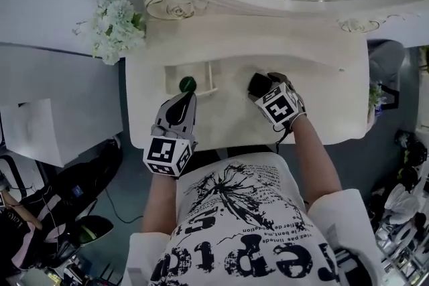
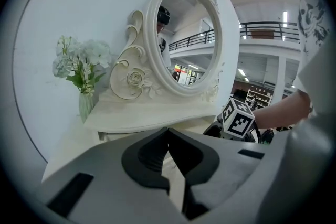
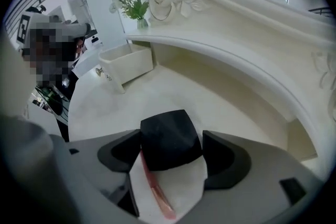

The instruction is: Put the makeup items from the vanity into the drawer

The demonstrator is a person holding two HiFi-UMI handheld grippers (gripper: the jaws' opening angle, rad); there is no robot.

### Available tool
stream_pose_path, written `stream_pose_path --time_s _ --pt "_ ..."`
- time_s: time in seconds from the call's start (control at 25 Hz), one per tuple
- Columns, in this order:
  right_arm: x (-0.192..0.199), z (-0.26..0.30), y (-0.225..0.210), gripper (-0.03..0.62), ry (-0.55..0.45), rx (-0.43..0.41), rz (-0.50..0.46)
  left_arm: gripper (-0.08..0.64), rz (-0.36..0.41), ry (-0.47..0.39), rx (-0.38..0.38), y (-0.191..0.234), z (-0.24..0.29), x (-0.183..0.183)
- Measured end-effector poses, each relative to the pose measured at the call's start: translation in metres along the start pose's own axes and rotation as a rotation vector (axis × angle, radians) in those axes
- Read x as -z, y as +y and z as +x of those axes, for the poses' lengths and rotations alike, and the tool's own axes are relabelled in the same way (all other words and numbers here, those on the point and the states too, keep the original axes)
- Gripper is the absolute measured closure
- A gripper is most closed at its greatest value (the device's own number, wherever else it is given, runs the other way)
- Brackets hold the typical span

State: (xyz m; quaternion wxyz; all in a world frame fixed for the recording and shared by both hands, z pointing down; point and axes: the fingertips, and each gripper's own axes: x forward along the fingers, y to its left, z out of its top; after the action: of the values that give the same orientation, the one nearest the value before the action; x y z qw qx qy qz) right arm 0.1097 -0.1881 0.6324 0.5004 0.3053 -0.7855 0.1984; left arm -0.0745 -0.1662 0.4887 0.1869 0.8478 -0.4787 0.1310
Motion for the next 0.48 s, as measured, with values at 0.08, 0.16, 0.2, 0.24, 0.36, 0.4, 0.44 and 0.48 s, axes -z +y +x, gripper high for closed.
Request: stream_pose_path --time_s 0.08,0.16,0.2,0.24,0.36,0.4,0.44,0.48 --pt "-0.002 0.002 -0.001 0.233 0.01 -0.014 -0.002 0.54 0.0 -0.003 -0.006 0.001 0.0 0.001" --pt "-0.002 0.003 -0.001 0.233 0.023 -0.017 -0.011 0.54 0.002 -0.008 -0.012 0.0 -0.001 0.0" --pt "-0.002 0.003 -0.001 0.233 0.028 -0.018 -0.015 0.54 0.002 -0.011 -0.013 0.0 -0.002 0.0" --pt "-0.001 0.002 0.0 0.233 0.033 -0.019 -0.017 0.54 0.003 -0.013 -0.014 -0.001 -0.003 -0.001" --pt "0.0 -0.001 0.001 0.233 0.027 -0.022 -0.005 0.54 0.009 -0.021 -0.018 -0.001 -0.006 -0.004" --pt "-0.001 -0.004 0.002 0.233 0.014 -0.021 0.009 0.54 0.011 -0.024 -0.021 0.0 -0.007 -0.005" --pt "-0.003 -0.007 0.003 0.235 0.0 -0.019 0.028 0.54 0.01 -0.027 -0.023 0.0 -0.009 -0.007" --pt "-0.006 -0.012 0.004 0.235 -0.015 -0.015 0.048 0.54 0.009 -0.031 -0.025 0.001 -0.012 -0.008"
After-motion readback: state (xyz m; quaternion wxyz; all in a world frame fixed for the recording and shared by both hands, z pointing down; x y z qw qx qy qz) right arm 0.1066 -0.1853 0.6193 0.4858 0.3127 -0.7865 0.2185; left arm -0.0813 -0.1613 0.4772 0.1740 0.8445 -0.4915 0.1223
